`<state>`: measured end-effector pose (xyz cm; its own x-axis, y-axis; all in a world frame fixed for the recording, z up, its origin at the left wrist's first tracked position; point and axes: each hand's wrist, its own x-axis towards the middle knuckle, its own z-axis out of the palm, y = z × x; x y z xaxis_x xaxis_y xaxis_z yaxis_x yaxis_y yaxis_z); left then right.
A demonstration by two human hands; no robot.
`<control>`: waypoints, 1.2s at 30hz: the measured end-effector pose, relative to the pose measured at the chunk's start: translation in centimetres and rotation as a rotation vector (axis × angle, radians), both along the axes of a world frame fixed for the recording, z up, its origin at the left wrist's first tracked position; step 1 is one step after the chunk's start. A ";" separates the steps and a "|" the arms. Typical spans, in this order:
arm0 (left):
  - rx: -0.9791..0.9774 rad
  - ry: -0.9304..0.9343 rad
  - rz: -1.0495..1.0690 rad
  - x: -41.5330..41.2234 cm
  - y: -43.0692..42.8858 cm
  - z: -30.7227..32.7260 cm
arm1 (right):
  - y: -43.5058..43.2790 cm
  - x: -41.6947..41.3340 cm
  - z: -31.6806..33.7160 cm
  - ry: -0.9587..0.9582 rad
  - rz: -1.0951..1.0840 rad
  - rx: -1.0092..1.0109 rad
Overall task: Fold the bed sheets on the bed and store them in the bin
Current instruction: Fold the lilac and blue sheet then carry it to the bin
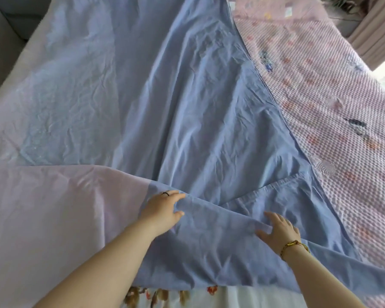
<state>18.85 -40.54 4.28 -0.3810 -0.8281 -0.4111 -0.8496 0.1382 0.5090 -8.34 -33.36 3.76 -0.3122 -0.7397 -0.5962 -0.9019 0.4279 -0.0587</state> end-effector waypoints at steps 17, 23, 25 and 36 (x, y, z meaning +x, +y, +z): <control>-0.028 -0.083 0.116 -15.8 -5.7 -2.4 | -5.7 -14.9 -1.1 -0.252 0.188 0.415; -0.127 -0.543 0.111 -11.2 -11.5 -2.7 | -12.5 -19.1 1.2 -0.195 0.143 0.231; -0.106 -0.587 -0.047 -12.7 -12.3 -3.2 | -13.9 -19.1 0.9 -0.168 0.170 0.181; 0.285 0.189 -0.060 -29.8 -9.8 -3.2 | -12.8 -19.2 0.0 -0.392 -0.077 -0.529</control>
